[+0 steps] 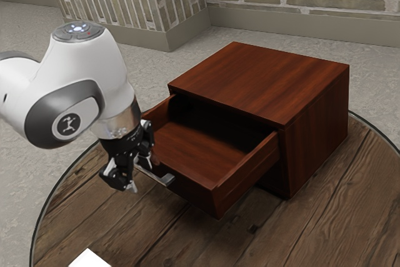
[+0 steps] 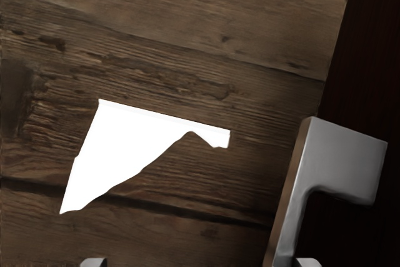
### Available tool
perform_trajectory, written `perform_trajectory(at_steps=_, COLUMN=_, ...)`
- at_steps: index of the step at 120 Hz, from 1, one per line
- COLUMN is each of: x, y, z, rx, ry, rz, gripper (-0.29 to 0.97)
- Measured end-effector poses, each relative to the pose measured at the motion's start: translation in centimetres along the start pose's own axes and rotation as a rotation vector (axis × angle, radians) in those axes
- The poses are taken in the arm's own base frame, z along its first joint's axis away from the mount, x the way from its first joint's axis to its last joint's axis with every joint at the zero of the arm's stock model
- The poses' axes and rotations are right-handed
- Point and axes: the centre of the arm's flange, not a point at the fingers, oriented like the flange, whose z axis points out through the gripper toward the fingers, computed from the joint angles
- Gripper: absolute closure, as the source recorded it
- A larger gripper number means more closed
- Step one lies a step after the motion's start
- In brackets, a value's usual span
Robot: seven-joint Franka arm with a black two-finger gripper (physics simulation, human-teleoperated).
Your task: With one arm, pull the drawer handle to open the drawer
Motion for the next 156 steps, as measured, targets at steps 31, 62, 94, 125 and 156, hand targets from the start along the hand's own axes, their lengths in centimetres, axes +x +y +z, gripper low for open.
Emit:
perform_trajectory(at_steps=31, x=0.1, y=0.1, z=-0.9, rx=-0.004, ry=-0.001, rz=-0.002, gripper=0.31)
perform_trajectory(at_steps=62, x=-0.1, y=0.3, z=-2.0, rx=-0.016, ry=-0.003, rz=0.0, gripper=0.35)
perform_trajectory(at_steps=94, x=-1.0, y=0.5, z=-3.9, rx=-0.047, ry=-0.007, rz=0.017, gripper=0.49)
perform_trajectory(at_steps=125, x=-2.7, y=1.5, z=-9.2, rx=-0.142, ry=-0.033, rz=0.045, gripper=0.51)
perform_trajectory(at_steps=156, x=-0.5, y=3.8, z=-14.6, rx=-0.229, ry=-0.137, rz=0.002, gripper=0.17)
